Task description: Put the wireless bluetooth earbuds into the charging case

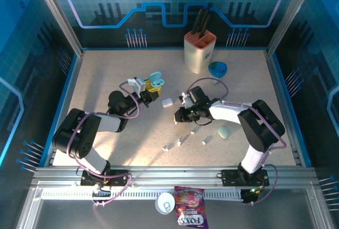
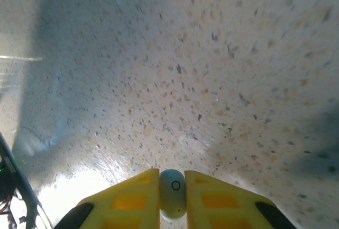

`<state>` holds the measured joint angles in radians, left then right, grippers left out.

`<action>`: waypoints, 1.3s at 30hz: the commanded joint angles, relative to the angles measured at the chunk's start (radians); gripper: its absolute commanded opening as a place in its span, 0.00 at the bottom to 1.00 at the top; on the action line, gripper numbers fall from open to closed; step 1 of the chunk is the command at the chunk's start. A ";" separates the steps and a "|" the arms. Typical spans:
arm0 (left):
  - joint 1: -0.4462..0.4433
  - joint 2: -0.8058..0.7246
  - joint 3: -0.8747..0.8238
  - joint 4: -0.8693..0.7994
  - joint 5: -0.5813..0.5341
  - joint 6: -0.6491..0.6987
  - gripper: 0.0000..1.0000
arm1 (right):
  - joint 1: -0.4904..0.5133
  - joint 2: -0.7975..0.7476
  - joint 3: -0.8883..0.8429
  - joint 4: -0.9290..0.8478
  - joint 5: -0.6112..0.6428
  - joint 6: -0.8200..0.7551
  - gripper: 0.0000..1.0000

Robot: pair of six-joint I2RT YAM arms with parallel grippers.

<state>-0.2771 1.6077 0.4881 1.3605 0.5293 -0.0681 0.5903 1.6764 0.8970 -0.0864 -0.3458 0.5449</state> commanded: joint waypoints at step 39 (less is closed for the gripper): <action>-0.103 0.058 -0.058 0.040 0.242 0.065 0.28 | 0.070 -0.314 0.040 0.103 0.042 -0.382 0.14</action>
<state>-0.3763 1.6638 0.3985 1.3678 0.7425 0.0208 0.6453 1.3430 0.9054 -0.0044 -0.2958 0.1856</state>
